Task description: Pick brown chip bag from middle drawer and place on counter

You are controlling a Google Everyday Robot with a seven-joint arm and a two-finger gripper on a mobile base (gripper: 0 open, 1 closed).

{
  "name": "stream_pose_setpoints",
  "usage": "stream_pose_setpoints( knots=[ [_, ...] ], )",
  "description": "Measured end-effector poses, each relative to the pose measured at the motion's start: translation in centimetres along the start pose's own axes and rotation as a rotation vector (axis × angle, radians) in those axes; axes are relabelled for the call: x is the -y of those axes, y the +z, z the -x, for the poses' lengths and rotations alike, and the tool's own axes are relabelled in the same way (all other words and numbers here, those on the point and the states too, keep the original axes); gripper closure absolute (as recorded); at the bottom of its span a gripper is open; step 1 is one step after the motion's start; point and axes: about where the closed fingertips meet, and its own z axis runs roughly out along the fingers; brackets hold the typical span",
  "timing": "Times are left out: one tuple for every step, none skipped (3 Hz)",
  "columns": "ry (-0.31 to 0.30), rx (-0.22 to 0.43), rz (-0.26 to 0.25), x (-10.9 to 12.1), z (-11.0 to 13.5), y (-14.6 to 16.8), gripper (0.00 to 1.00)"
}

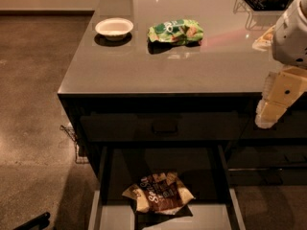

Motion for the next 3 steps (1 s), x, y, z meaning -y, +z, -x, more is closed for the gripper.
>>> stream_pose_setpoints(
  knots=[
    [0.000, 0.000, 0.000, 0.0, 0.0, 0.0, 0.00],
    [0.019, 0.017, 0.028, -1.1, -0.9, 1.5, 0.00],
    [0.042, 0.060, 0.084, -3.8, -1.5, 4.4, 0.00]
  ],
)
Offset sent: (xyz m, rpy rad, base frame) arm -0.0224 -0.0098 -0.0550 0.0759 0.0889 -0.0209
